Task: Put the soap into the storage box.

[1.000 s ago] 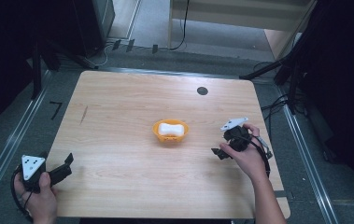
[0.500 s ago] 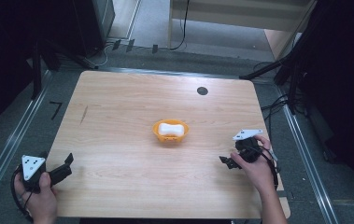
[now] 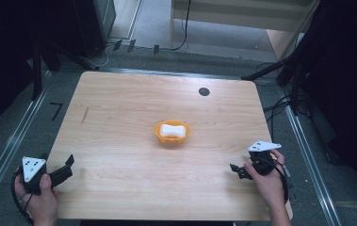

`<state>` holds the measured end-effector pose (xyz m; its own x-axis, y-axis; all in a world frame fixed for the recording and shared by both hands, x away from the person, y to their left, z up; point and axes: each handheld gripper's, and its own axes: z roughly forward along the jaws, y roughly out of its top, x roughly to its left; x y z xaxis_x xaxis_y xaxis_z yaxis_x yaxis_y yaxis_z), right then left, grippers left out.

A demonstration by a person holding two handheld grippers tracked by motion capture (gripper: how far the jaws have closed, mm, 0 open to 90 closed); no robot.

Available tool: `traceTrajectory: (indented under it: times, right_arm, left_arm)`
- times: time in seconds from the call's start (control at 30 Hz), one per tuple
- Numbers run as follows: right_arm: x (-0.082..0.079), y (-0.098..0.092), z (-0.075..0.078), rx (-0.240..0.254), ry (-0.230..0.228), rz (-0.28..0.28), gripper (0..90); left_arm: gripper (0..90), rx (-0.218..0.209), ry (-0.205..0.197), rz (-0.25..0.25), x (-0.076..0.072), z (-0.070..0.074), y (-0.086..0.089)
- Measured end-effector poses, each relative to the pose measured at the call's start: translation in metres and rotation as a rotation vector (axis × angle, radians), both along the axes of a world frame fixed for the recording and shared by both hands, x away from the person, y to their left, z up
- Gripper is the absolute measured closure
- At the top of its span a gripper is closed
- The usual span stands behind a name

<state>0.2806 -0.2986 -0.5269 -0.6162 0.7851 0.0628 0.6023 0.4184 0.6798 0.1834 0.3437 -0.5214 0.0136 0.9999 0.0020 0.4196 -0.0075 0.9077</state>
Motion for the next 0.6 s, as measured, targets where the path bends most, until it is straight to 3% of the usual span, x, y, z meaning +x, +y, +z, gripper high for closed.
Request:
traceTrajectory:
  times: [0.13, 0.6]
  right_arm:
    - [-0.008, -0.009, -0.002, 0.038, -0.017, -0.029, 0.0]
    - [-0.034, -0.038, -0.014, 0.099, -0.042, -0.099, 0.0]
  left_arm:
    - [13.2, 0.000, 0.000, 0.001, 0.000, 0.000, 0.000]
    - [13.2, 0.004, 0.000, 0.000, 0.000, 0.000, 0.000]
